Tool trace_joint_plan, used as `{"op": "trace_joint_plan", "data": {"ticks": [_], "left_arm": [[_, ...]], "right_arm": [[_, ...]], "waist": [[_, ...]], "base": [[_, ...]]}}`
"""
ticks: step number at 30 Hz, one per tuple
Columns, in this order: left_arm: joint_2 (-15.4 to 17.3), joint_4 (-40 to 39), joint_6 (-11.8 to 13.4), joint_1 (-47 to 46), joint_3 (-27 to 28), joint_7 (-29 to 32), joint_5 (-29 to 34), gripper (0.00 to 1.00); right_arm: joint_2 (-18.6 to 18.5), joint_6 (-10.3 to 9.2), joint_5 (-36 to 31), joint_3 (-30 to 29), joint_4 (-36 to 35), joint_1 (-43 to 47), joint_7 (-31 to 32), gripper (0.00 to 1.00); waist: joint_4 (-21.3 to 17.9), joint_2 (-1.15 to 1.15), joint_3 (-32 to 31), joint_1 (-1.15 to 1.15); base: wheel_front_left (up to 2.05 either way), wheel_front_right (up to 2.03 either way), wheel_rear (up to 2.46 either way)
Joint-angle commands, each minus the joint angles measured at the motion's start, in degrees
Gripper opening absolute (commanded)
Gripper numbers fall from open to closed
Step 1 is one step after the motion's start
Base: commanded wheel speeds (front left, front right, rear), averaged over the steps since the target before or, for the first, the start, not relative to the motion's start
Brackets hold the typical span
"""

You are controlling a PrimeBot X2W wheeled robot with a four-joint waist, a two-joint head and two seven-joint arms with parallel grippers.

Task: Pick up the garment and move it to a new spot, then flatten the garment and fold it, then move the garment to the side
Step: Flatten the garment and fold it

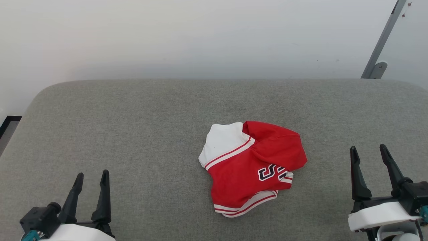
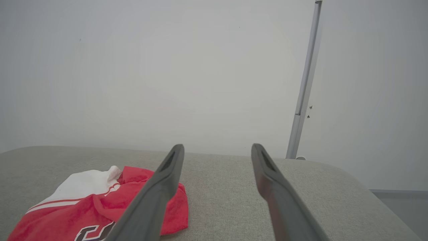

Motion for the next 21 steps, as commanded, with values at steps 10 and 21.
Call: {"op": "trace_joint_plan", "data": {"ticks": [10, 21], "left_arm": [[-1.60, 0.98, -1.43, 0.47, 1.29, -0.31, 1.14, 1.00], [-0.18, 2.42, -2.53, -3.21, -1.29, 2.05, 2.01, 1.00]], "right_arm": [[0.39, 0.00, -0.58, -0.16, -0.45, 0.52, -0.28, 1.00], [0.06, 0.00, -0.73, 0.46, -0.49, 0.01, -0.28, 1.00]], "waist": [[-0.09, 0.00, -0.18, 0.00], [-0.92, 0.00, 0.24, 0.00]], "base": [[0.00, 0.00, 0.00], [0.00, 0.00, 0.00]]}}
